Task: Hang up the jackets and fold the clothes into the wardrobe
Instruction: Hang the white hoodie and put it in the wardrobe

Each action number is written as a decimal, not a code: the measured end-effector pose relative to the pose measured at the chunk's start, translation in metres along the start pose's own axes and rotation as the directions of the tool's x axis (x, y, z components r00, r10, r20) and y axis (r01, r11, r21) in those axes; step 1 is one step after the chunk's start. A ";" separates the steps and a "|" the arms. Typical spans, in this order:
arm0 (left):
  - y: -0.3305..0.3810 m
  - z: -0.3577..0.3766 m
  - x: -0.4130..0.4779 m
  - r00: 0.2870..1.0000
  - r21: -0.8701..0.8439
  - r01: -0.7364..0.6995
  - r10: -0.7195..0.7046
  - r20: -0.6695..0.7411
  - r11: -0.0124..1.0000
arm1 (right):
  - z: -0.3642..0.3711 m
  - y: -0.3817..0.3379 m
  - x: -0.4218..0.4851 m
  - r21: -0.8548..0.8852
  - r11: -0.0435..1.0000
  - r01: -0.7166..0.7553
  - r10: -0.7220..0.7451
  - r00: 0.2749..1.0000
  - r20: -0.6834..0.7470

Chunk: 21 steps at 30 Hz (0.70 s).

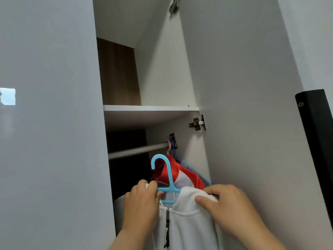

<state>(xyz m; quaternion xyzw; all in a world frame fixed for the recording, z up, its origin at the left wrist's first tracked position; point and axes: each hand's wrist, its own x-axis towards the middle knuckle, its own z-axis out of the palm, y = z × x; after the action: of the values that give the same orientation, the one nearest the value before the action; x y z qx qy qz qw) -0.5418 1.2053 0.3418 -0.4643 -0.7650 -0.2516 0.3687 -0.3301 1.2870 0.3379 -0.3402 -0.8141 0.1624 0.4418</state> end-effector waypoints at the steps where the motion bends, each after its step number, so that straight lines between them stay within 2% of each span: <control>1: -0.002 -0.004 0.008 1.000 0.012 0.010 -0.010 -0.030 1.000 | -0.004 -0.001 0.005 -0.048 0.999 0.016 -0.016 1.000 -0.004; 3: -0.006 -0.011 0.022 0.997 0.034 0.032 -0.030 -0.068 0.999 | -0.009 0.002 0.017 -0.094 0.995 0.012 -0.014 1.000 -0.022; 7: -0.003 -0.011 0.043 0.997 0.036 0.047 -0.045 -0.057 0.998 | 0.000 0.004 0.037 0.018 0.999 -0.029 0.031 0.995 -0.094; 10: -0.003 -0.008 0.059 0.986 -0.144 0.163 -0.167 -0.018 0.976 | 0.017 0.001 0.055 0.093 0.994 -0.060 0.074 0.985 -0.158; 11: -0.001 -0.008 0.066 0.971 -0.261 0.234 -0.236 0.026 0.937 | 0.022 0.001 0.061 0.097 0.993 -0.071 0.087 0.982 -0.167; 13: 0.007 -0.010 0.084 0.914 -0.526 0.399 -0.371 0.163 0.751 | 0.033 0.003 0.073 0.095 0.990 -0.100 0.115 0.978 -0.174; 14: 0.012 -0.012 0.097 0.883 -0.619 0.455 -0.415 0.220 0.640 | 0.039 0.004 0.079 0.098 0.988 -0.116 0.132 0.975 -0.176; 15: 0.015 -0.013 0.110 0.862 -0.660 0.479 -0.451 0.230 0.579 | 0.045 0.006 0.085 0.100 0.986 -0.131 0.147 0.973 -0.177; 16: 0.017 -0.014 0.123 0.855 -0.634 0.487 -0.477 0.205 0.601 | 0.051 0.008 0.090 0.099 0.984 -0.145 0.161 0.970 -0.181; 19: 0.013 -0.010 0.156 0.884 -0.302 0.451 -0.468 0.019 0.840 | 0.070 0.011 0.102 0.133 0.978 -0.161 0.187 0.958 -0.219; 21: 0.005 -0.002 0.176 0.900 -0.143 0.434 -0.437 0.011 0.890 | 0.081 0.013 0.112 0.172 0.972 -0.160 0.198 0.950 -0.239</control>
<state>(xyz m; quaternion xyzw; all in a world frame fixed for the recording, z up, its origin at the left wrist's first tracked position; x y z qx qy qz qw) -0.5889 1.2984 0.4840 -0.3036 -0.8255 -0.3866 0.2771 -0.4342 1.3771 0.3539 -0.3964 -0.7016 0.2179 0.5506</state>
